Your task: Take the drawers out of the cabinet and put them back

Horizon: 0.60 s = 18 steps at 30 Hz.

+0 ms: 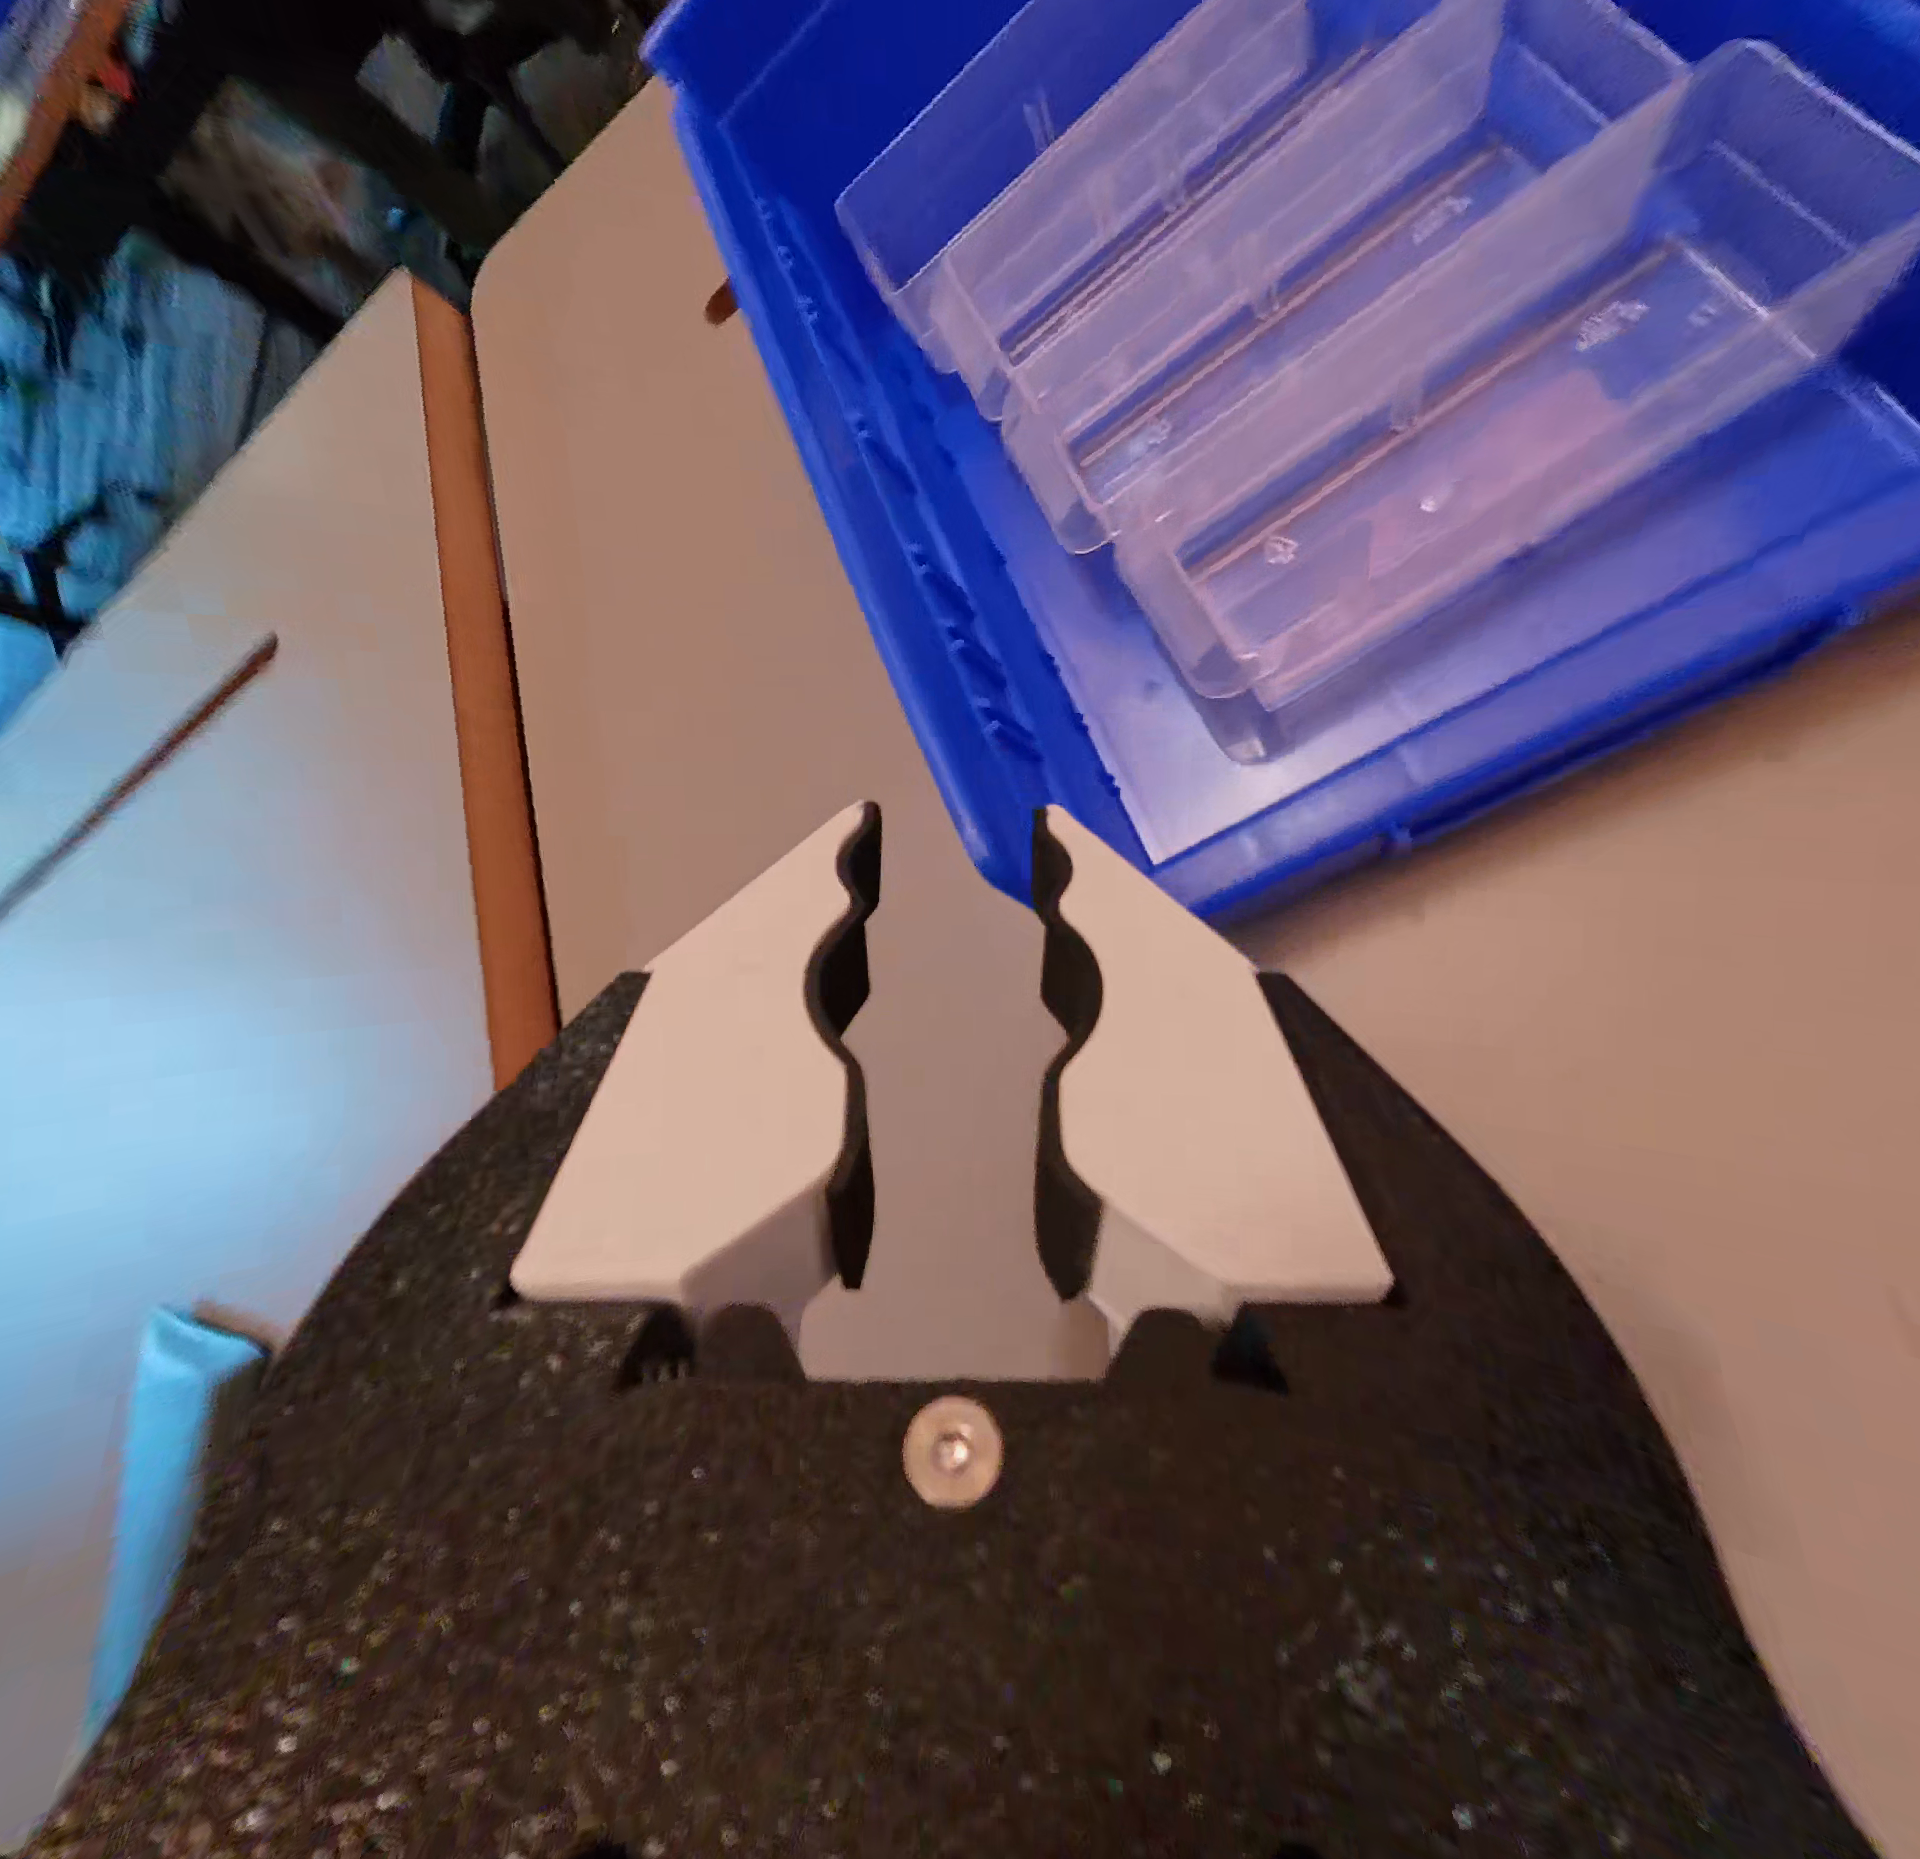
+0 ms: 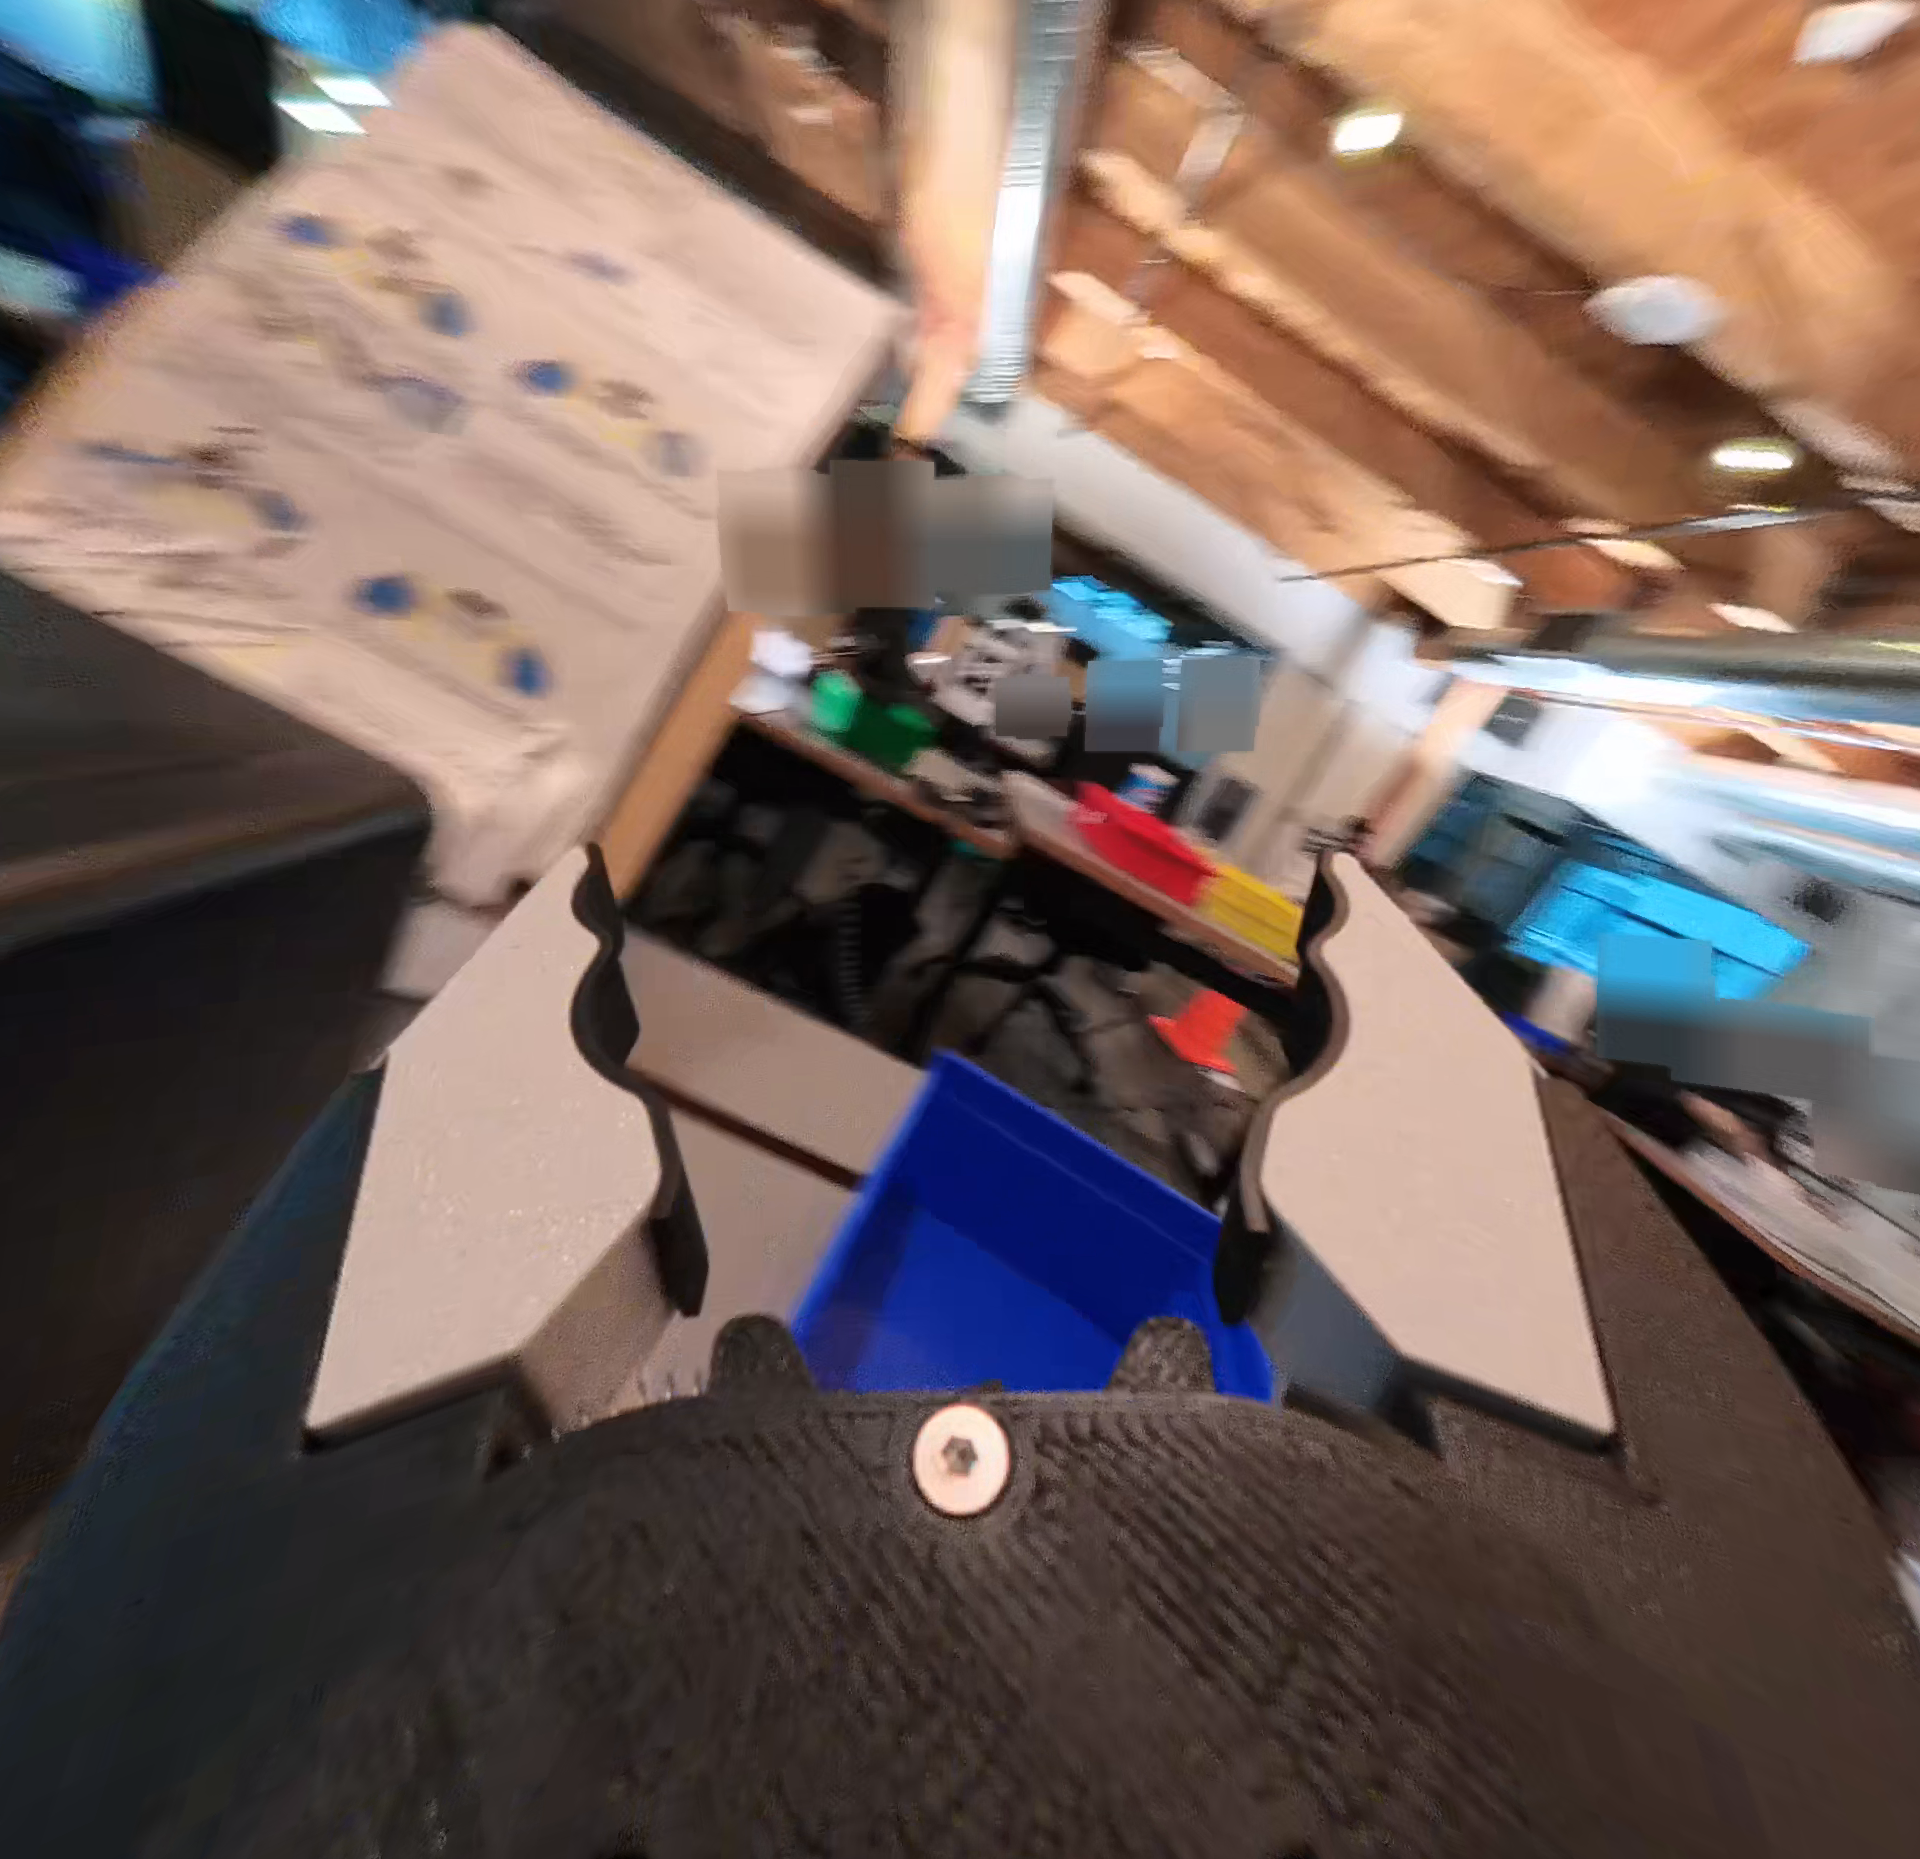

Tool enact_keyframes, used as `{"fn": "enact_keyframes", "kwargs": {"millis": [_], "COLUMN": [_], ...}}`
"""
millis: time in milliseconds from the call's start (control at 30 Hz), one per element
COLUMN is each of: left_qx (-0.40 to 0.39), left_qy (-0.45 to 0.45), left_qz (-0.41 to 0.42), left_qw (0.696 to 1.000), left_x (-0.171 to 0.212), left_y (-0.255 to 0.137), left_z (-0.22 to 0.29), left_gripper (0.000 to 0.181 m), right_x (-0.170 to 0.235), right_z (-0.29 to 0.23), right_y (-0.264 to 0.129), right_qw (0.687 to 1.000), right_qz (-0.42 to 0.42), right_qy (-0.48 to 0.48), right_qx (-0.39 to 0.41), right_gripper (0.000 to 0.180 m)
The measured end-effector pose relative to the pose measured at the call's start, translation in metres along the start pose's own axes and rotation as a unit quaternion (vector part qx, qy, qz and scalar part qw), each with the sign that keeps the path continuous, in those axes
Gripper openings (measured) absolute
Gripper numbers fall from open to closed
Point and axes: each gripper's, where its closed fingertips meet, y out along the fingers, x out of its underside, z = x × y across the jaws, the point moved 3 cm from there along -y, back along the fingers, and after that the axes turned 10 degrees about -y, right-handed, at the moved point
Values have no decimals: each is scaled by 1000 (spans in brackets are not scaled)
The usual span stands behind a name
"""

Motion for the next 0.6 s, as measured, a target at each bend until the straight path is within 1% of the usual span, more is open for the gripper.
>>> {"fn": "enact_keyframes", "kwargs": {"millis": [67,133,200,233,267,333,467,533,600], "left_qx": [29,69,99,94,82,85,166,201,232], "left_qy": [68,147,249,300,345,409,430,432,428], "left_qz": [19,36,32,27,21,0,-48,-90,-127], "left_qw": [997,986,963,949,935,908,886,875,864], "left_x": [-5,-9,-9,-11,-15,-23,-40,-43,-43], "left_y": [-10,-22,-31,-33,-34,-32,-19,-8,2], "left_z": [9,23,36,38,38,40,53,54,56], "left_gripper": [27,27,27,26,27,27,25,23,22], "right_x": [-27,-55,-81,-93,-104,-123,-140,-139,-134], "right_z": [-30,-50,-64,-71,-76,-85,-114,-125,-132], "right_y": [4,3,0,-2,-2,-1,3,4,6], "right_qw": [995,983,969,961,955,947,930,924,923], "right_qz": [7,17,26,33,42,61,76,72,63], "right_qy": [-9,-13,4,19,35,60,67,68,66], "right_qx": [-103,-180,-246,-275,-292,-311,-354,-369,-373], "right_gripper": [125,121,97,89,84,82,81,81,77]}}
